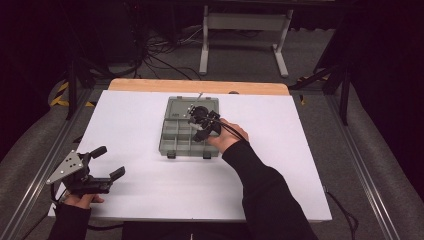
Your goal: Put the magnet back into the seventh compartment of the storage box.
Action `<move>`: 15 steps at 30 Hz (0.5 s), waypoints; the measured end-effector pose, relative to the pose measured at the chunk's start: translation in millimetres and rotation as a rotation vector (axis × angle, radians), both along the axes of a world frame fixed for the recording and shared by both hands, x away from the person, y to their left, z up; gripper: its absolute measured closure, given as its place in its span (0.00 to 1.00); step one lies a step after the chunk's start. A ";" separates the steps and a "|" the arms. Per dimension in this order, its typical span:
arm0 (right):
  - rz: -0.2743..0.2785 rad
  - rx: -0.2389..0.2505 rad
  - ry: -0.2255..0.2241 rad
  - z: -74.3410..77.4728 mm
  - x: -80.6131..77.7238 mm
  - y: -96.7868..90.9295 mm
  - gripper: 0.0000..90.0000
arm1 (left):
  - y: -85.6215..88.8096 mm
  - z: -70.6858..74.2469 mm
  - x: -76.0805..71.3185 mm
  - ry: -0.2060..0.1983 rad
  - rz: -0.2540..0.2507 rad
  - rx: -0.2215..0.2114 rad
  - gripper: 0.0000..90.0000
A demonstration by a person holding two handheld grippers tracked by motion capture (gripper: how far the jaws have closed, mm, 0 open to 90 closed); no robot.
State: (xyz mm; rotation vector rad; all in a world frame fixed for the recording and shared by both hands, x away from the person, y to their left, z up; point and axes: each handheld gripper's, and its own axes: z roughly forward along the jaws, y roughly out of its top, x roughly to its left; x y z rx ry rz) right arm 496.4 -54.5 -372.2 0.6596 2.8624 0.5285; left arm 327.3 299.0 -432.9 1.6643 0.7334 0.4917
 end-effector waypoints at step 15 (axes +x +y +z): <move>-0.014 -0.031 0.048 -16.6 3.6 6.7 0.69 | 0.4 0.2 -0.1 -0.001 -0.001 -0.002 0.01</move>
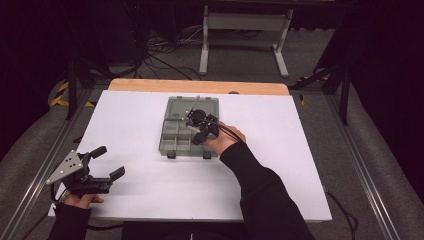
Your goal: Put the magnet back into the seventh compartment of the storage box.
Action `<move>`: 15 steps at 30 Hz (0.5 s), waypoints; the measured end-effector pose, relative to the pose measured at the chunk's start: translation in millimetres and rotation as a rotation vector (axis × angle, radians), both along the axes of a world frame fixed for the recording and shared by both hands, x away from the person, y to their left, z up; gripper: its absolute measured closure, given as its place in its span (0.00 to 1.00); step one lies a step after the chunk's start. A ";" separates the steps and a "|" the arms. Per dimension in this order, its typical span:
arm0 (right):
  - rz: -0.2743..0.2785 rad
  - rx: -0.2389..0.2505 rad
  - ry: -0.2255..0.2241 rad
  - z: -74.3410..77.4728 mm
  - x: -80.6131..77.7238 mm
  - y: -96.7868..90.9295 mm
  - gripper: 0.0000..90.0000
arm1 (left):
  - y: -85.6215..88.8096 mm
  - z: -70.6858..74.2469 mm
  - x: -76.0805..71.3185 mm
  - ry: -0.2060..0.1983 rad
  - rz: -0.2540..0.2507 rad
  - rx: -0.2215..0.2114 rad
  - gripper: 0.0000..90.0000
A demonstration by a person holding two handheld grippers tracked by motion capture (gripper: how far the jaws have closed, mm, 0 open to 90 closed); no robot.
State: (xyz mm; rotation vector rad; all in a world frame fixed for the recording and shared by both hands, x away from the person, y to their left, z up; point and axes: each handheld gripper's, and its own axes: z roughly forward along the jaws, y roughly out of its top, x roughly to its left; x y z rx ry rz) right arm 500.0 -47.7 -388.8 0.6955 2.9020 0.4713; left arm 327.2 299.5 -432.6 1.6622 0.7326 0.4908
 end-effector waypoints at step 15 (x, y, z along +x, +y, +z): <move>0.017 -0.028 0.010 -8.9 0.6 4.7 0.69 | 0.0 -0.1 0.0 0.000 0.000 -0.001 0.01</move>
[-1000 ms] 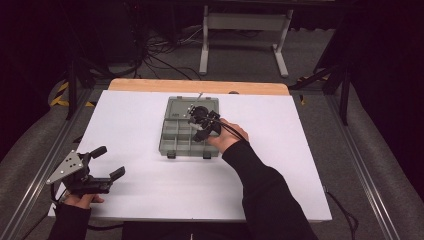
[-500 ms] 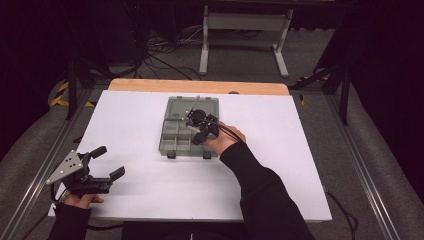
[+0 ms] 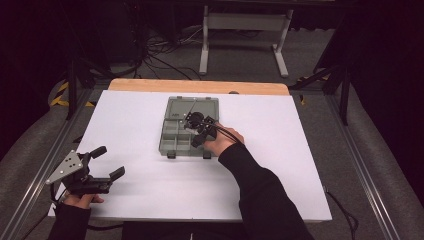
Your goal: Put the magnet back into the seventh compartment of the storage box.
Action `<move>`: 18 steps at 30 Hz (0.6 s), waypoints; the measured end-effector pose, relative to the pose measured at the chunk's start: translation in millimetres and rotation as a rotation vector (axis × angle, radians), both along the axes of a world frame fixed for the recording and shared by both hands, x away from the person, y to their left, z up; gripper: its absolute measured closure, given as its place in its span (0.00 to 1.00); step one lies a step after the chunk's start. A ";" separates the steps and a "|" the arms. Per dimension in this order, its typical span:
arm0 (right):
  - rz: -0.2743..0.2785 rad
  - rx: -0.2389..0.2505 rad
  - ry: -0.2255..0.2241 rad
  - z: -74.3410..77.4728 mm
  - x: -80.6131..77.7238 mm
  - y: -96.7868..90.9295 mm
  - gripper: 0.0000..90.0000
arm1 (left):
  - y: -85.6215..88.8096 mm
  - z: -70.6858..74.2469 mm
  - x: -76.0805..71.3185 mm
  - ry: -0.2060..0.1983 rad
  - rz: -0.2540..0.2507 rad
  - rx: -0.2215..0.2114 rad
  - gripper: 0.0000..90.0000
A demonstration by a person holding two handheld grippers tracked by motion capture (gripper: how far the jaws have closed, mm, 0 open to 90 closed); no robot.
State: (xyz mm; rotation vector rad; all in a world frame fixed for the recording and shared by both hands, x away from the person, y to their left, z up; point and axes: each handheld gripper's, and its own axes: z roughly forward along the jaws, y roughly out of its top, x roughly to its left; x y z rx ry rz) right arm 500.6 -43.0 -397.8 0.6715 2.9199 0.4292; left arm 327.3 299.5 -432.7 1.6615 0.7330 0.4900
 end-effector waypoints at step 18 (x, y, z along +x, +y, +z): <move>0.001 0.000 0.001 -8.5 -0.7 -0.9 0.69 | -0.1 -0.2 0.2 0.000 0.000 0.001 0.01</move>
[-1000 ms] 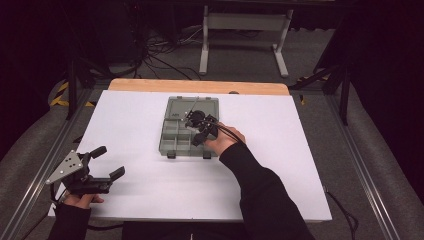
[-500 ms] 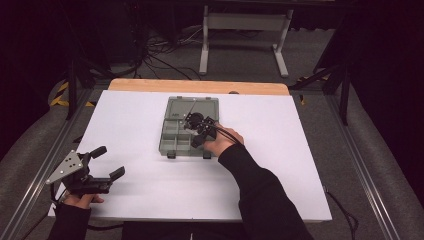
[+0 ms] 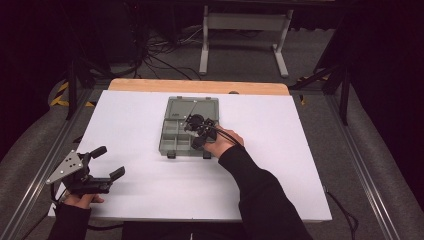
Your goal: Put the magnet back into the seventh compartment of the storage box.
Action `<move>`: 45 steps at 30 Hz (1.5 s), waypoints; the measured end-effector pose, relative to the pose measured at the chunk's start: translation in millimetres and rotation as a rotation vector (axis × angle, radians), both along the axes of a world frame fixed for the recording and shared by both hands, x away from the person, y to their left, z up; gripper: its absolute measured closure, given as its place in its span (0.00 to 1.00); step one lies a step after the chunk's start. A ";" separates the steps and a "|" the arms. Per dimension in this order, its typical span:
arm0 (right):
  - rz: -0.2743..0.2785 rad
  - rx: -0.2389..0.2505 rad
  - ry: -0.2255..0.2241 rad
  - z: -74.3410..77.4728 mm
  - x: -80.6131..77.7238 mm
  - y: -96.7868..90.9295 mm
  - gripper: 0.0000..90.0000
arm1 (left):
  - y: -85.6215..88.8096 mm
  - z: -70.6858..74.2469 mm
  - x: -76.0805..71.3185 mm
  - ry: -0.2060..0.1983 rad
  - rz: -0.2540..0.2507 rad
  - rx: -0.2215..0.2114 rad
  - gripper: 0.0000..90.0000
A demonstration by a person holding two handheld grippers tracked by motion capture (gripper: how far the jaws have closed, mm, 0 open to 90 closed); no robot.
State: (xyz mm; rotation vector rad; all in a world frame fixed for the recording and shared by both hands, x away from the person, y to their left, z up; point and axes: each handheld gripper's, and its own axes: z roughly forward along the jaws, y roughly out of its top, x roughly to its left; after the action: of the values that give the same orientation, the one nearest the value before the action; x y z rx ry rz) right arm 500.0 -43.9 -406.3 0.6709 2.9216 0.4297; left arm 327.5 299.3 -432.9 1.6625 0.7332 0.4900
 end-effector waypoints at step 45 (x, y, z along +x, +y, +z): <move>-0.016 0.248 -0.146 67.7 -52.2 -42.0 0.09 | -1.2 -0.4 1.2 0.003 -0.001 0.002 0.01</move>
State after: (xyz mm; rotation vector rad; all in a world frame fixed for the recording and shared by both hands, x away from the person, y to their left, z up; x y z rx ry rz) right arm 447.8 -85.9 -338.5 0.6601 2.7488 0.8131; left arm 328.7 298.1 -433.2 1.6656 0.7340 0.4879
